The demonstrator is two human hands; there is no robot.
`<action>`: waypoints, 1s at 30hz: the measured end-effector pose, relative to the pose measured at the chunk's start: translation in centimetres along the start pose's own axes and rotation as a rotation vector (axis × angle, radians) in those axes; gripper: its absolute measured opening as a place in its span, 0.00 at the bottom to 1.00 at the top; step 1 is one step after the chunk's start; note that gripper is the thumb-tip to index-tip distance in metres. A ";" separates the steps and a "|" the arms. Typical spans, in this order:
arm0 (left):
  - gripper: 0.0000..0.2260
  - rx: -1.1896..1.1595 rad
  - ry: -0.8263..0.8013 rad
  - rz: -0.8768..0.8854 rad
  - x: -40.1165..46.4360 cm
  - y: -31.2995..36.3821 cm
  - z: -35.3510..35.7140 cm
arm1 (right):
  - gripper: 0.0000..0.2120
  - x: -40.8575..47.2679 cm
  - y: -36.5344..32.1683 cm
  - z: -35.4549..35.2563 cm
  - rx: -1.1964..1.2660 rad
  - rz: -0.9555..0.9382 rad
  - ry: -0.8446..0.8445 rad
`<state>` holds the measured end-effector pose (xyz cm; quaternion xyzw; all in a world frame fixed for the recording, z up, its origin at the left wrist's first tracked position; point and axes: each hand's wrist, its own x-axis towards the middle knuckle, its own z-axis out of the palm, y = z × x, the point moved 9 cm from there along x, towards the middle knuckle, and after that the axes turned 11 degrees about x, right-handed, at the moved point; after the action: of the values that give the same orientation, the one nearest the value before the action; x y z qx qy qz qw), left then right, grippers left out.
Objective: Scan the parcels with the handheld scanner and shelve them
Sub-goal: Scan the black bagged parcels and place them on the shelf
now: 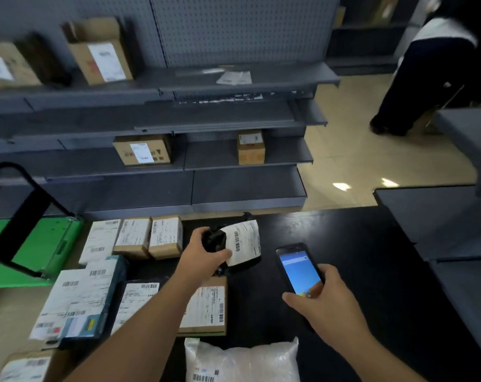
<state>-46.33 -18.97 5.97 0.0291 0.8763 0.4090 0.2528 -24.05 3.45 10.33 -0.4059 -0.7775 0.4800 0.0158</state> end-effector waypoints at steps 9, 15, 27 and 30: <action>0.31 0.111 0.084 0.071 -10.1 6.8 -2.7 | 0.32 -4.2 -4.1 -7.4 -0.111 -0.209 -0.176; 0.31 0.216 0.104 0.088 -16.1 9.8 -4.6 | 0.30 -8.0 -7.1 -11.3 -0.303 -0.397 -0.232; 0.30 0.368 -0.036 0.154 -21.2 13.7 -8.8 | 0.42 -14.5 -13.2 -13.5 -0.770 -0.770 -0.189; 0.29 0.410 -0.037 0.180 -21.7 14.3 -10.0 | 0.41 -15.7 -14.7 -13.1 -0.822 -0.821 -0.156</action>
<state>-34.31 -22.14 30.90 0.1655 0.9303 0.2424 0.2200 -17.19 -0.18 34.29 -0.0078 -0.9923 0.1223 -0.0157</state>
